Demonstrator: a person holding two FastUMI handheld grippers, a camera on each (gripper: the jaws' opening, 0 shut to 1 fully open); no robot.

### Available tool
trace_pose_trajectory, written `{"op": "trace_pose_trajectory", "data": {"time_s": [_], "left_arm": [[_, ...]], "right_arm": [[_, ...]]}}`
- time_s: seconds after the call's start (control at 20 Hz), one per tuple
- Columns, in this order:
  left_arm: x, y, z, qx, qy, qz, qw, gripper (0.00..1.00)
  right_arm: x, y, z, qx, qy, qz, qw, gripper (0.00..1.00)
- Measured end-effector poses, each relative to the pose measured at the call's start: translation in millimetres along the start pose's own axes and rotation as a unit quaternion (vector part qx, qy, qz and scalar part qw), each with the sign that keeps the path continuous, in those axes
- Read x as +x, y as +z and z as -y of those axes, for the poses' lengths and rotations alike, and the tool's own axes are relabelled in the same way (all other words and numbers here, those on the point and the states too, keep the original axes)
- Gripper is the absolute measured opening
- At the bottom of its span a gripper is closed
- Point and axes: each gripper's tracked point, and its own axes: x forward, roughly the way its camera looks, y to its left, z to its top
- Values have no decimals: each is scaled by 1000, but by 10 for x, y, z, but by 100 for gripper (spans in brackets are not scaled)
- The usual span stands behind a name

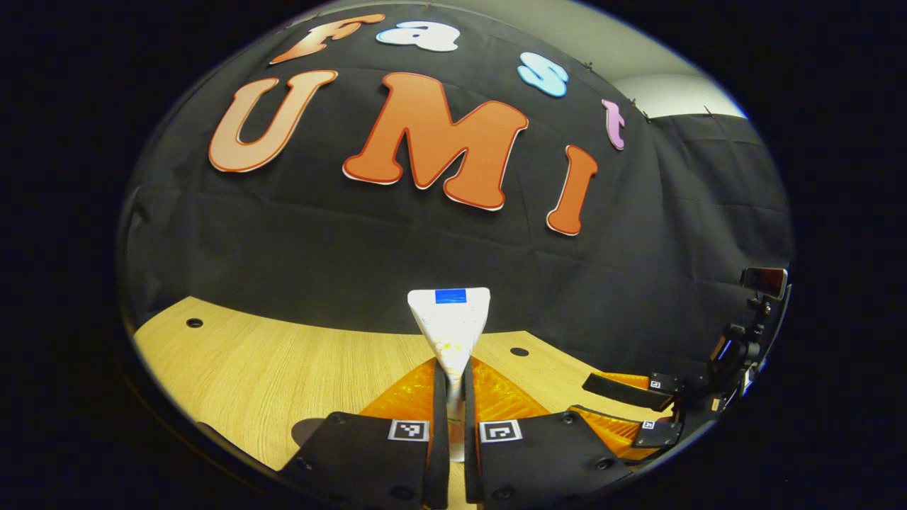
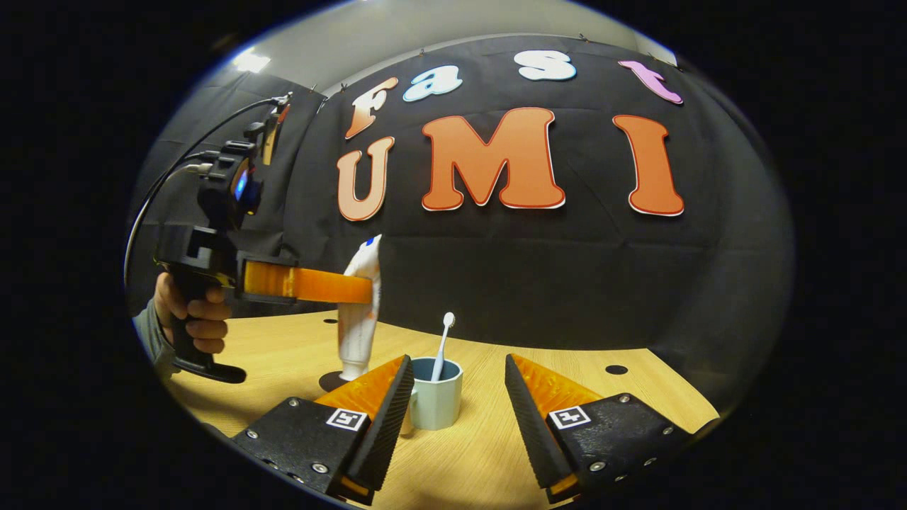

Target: Put the toothbrush and toothpaste on the desktop into the cup, then pick up the cup and place it on the coaster on the desktop.

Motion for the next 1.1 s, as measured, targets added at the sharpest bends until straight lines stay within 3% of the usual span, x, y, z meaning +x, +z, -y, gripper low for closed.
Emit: {"op": "trace_pose_trajectory", "data": {"time_s": [0.1, 0.15, 0.45, 0.75, 1.1], "left_arm": [[104, 25, 15, 3, -3, 9, 1000, 12], [138, 44, 42, 0, -8, 13, 1000, 12], [421, 99, 67, -22, -12, 50, 998, 12], [610, -96, 51, -37, -10, 47, 998, 12], [681, -369, -43, -13, 6, 23, 1000, 12]], "right_arm": [[-42, -38, 28, 2, -3, -6, 1000, 74], [-65, -44, 40, 1, -4, -8, 1000, 78], [-150, -23, 51, 6, -4, -6, 1000, 78], [-186, -104, -42, 24, 5, -14, 1000, 78], [-175, -173, -39, 24, -1, -23, 999, 78]]}}
